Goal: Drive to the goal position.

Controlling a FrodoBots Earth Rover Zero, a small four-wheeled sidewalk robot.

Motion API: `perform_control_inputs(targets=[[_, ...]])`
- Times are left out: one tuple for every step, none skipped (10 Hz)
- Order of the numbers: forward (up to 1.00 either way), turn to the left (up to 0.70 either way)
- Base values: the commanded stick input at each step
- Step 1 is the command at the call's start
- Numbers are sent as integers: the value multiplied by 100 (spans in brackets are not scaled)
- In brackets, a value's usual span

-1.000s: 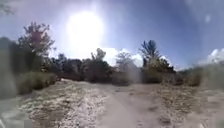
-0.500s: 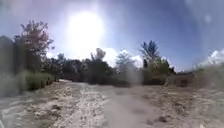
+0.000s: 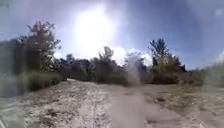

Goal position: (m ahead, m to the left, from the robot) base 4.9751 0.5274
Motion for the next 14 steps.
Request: perform_control_inputs(targets=[[70,0],[70,0],[70,0],[70,0],[70,0],[70,0],[70,0],[70,0],[70,0],[70,0],[70,0],[70,0],[70,0],[70,0]])
